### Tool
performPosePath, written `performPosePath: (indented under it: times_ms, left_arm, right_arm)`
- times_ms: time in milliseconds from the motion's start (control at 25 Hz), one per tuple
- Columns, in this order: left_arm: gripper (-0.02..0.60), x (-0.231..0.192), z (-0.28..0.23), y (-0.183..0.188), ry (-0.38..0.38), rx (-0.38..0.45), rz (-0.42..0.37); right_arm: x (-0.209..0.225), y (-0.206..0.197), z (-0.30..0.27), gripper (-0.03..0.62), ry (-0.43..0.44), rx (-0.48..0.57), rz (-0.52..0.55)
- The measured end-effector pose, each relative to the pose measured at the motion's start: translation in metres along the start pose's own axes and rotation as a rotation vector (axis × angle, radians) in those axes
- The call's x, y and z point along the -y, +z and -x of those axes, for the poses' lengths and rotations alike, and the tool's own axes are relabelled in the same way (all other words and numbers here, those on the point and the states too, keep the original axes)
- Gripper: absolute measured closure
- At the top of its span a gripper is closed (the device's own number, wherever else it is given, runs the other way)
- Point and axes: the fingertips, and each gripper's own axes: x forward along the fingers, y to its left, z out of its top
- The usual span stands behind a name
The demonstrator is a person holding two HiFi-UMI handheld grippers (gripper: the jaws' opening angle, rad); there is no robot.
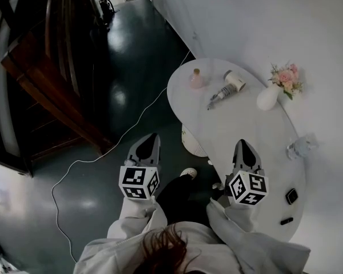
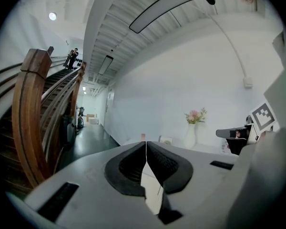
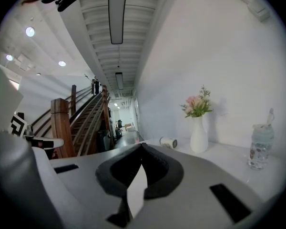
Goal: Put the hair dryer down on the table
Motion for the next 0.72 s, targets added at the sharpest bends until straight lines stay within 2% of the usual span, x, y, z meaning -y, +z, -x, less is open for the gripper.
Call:
performPosePath:
  times_ms: [720]
  left_arm:
    - [0.561, -0.004, -0.014, -0.007, 0.004, -0.038, -0.017]
  right_arm:
    - [-0.003, -0.002, -0.010, 0.545, 0.001, -0.013, 0.008]
